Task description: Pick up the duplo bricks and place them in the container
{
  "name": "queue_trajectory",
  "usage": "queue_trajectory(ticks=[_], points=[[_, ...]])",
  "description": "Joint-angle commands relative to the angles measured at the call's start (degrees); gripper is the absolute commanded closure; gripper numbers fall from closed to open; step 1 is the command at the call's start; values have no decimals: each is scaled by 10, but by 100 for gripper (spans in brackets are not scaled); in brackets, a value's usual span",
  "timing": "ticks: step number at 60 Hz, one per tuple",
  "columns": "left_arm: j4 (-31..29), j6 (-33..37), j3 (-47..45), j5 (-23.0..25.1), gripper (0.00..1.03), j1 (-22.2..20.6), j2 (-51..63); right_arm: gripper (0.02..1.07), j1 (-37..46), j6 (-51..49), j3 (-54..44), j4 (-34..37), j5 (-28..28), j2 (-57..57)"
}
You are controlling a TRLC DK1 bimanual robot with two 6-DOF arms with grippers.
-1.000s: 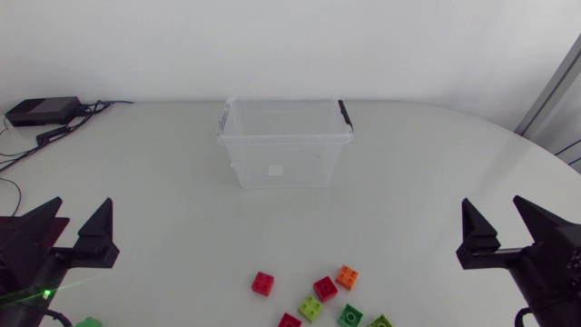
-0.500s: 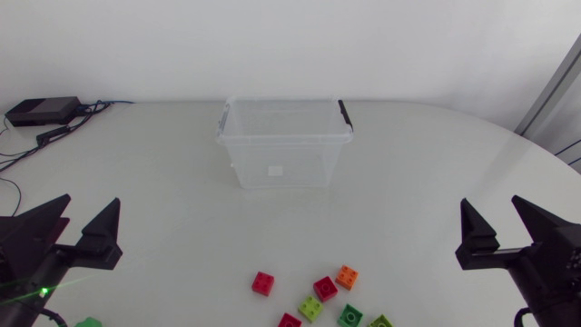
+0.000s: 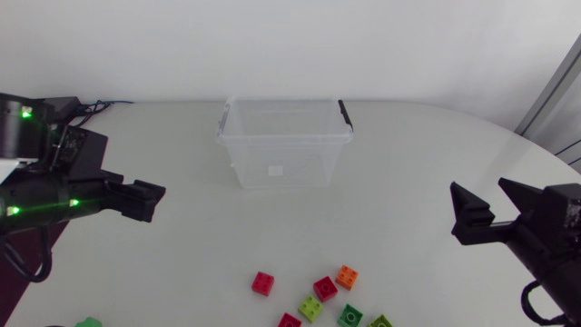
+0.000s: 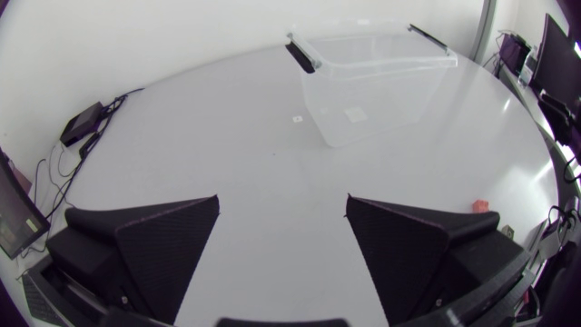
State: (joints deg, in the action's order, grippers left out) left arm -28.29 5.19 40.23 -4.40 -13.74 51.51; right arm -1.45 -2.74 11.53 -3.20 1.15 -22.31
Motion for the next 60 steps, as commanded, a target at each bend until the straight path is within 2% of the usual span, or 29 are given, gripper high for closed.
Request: queue_trajectory(ticks=[1,5,9,11,16,20,28,32,36,41,45,52,60], points=[[-26,25,32,3,6,-8,34,6,-2,20,31,-1,4,-54],[-63,59,52,3,6,-16,66,6,-2,35,46,4,8,-90],[-133,145,86,-13,6,-28,123,6,-2,43,59,7,12,-133],[-154,156,92,-15,6,-29,140,6,-1,44,69,16,12,-152],[-166,201,81,-14,6,-31,156,6,2,45,97,47,17,-195],[-198,219,82,-21,6,-34,196,6,3,41,122,79,17,-223],[-221,269,70,-89,6,-25,257,6,5,13,176,160,18,-281],[-240,277,67,-112,6,-24,276,6,4,-8,199,202,18,-291],[-259,290,59,-157,6,-20,308,6,-6,-27,229,254,18,-300],[-314,291,64,-190,7,-9,348,6,-17,-43,271,314,14,-341],[-347,289,61,-197,7,-10,364,6,-22,-45,293,345,28,-392],[-374,279,48,-207,8,-13,388,6,-23,-43,313,378,97,-441],[-395,262,47,-213,10,-10,418,6,-36,-55,316,377,108,-462]])
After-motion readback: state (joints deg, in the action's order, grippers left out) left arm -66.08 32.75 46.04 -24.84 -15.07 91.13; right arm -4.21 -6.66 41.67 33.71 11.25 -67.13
